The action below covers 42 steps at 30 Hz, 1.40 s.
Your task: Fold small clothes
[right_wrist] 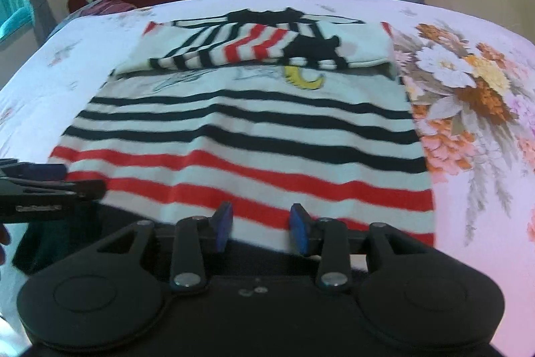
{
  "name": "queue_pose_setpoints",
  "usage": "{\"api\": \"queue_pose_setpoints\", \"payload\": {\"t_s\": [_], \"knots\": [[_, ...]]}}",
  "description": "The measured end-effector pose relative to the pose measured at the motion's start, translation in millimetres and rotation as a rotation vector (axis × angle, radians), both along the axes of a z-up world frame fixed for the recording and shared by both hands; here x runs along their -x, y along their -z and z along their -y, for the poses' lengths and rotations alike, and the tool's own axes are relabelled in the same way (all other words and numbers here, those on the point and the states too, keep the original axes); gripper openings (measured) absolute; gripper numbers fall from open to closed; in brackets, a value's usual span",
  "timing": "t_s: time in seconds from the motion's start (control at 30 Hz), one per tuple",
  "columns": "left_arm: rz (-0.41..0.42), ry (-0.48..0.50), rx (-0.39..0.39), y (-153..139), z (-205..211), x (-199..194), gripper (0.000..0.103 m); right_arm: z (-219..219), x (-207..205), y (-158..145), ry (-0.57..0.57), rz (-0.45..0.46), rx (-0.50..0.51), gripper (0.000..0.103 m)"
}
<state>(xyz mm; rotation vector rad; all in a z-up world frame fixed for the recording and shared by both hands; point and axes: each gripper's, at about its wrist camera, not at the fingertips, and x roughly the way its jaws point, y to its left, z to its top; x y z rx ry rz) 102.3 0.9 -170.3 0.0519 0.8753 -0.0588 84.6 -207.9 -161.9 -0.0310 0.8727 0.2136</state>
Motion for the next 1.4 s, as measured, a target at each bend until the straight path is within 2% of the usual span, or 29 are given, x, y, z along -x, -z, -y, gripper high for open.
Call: {"api": "queue_pose_setpoints", "payload": {"t_s": [0.13,0.27,0.4,0.53,0.77,0.87,0.97,1.17,1.4], "knots": [[0.009,0.019,-0.029,7,3,8,0.071,-8,6,11,-0.018,-0.038,0.013,0.037],[0.015,0.026,-0.034,5,0,13,0.071,-3,11,11,0.004,-0.038,0.026,0.037],[0.010,0.015,-0.022,3,-5,18,0.072,4,17,9,0.032,-0.031,0.037,0.043],[0.012,0.010,-0.033,4,-10,25,0.081,9,24,11,0.051,-0.035,0.048,0.044],[0.018,0.020,-0.024,1,-20,40,0.082,21,36,11,0.088,-0.038,0.059,0.046],[0.024,-0.006,-0.012,-4,-28,48,0.082,31,45,3,0.126,-0.019,0.036,0.047],[0.017,-0.035,0.021,-4,-41,52,0.082,40,47,5,0.149,-0.035,0.053,0.048],[-0.007,-0.078,0.042,3,-62,59,0.082,54,57,5,0.192,-0.029,0.067,0.052],[-0.026,-0.077,0.031,9,-58,56,0.083,78,60,10,0.272,-0.042,0.053,0.054]]}}
